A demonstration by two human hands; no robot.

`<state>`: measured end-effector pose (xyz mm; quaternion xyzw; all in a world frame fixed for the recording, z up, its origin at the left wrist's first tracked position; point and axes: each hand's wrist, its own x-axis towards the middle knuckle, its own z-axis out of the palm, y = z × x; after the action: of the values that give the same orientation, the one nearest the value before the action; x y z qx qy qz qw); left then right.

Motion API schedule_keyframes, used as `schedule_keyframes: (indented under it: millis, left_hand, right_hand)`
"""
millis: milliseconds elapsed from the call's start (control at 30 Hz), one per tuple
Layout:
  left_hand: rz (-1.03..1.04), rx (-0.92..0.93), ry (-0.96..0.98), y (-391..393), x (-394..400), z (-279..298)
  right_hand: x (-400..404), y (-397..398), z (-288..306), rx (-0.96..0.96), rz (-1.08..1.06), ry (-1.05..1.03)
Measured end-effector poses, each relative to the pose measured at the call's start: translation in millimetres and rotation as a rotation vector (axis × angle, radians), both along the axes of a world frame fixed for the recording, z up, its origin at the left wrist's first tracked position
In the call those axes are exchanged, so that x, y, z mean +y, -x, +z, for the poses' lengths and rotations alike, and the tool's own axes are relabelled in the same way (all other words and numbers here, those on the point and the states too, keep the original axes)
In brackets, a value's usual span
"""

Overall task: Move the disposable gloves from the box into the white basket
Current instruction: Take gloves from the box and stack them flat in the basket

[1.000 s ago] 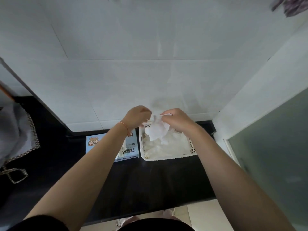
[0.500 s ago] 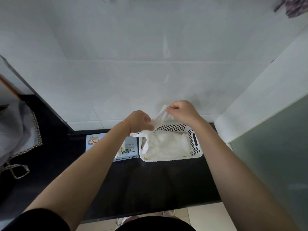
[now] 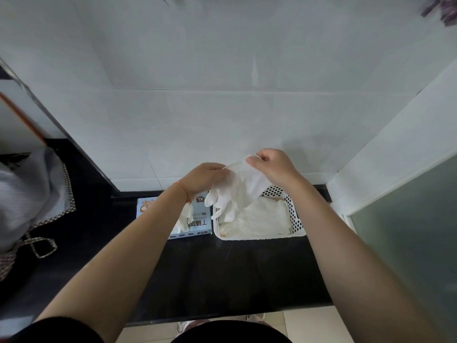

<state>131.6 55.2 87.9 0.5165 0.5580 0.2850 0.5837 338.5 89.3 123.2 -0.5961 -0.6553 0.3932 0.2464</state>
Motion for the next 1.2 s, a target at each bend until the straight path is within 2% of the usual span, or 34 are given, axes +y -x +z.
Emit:
schedule_keyframes:
  millis: [67,200,400,533,600,733,800,900,1000,1200]
  left_hand:
    - [-0.046,0.000,0.015,4,-1,1]
    - [-0.125,0.138,-0.001,8,-2,-4]
    - [-0.093,0.255,0.032,6,-5,-5]
    - [-0.047,0.109,0.061,11,-3,-13]
    - [-0.004,0.113,0.063,15,0,-20]
    - [-0.019,0.296,0.063,23,8,-32]
    - [-0.092,0.459,0.045,22,14,-40]
    - [-0.254,0.651,0.009,6,21,-57]
    - [-0.386,0.783,-0.028,-18,26,-78]
    - [-0.454,0.994,-0.159,-55,36,-111]
  right_hand:
    - [2,0,-1,0.043,-0.069,-0.014]
    - [4,0,3,0.078,-0.120,-0.048]
    - [6,-2,-2,-0.002,-0.187,-0.129]
    - [1,-5,-15,-0.019,-0.221,-0.115]
    - [-2,-4,-25,-0.011,-0.231,-0.088]
    - [-11,-1,-48,0.075,-0.240,0.135]
    - [-16,-7,-65,0.182,-0.245,0.320]
    - [-26,-19,-93,0.156,-0.234,0.451]
    - [-34,-35,-115,0.114,-0.218,0.451]
    - [-27,-64,-143,-0.031,-0.078,0.361]
